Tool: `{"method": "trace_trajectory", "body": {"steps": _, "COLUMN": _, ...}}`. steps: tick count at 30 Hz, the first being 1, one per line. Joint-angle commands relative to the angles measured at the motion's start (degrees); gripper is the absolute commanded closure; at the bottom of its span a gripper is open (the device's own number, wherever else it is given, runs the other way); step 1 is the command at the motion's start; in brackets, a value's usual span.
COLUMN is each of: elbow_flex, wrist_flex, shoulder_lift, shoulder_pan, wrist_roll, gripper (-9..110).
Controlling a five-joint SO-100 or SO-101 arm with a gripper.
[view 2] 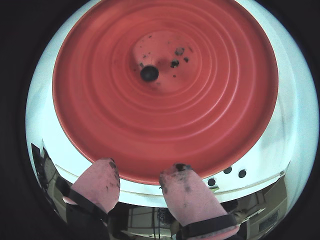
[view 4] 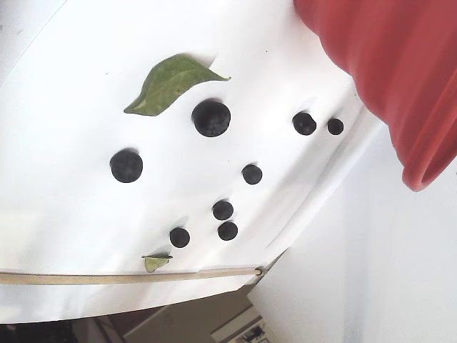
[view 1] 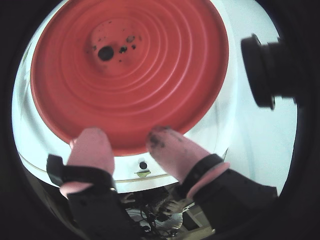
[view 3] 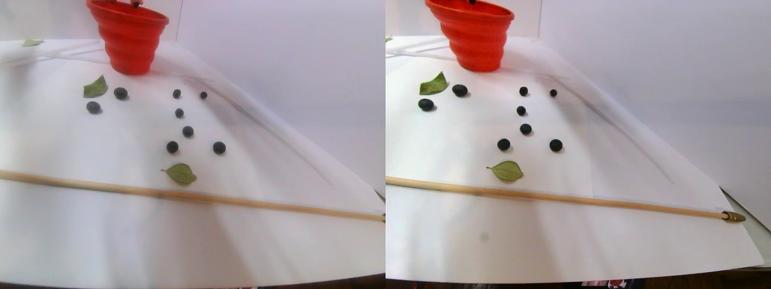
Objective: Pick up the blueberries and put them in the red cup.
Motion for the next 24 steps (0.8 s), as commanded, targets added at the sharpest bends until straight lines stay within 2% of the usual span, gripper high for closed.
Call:
{"method": "trace_trajectory", "body": {"steps": 1, "elbow_flex": -3.8, "wrist_flex": 2.2, "shoulder_lift": 4.5, "shoulder_pan": 0.3, "wrist_roll": 0.8, "gripper": 86}}
{"method": "trace_trajectory", "body": {"steps": 24, "elbow_flex": 3.0, "wrist_flex": 15.7, "shoulder_lift": 15.3, "shoulder_pan": -1.0, "wrist_roll": 4.1, "gripper": 87}}
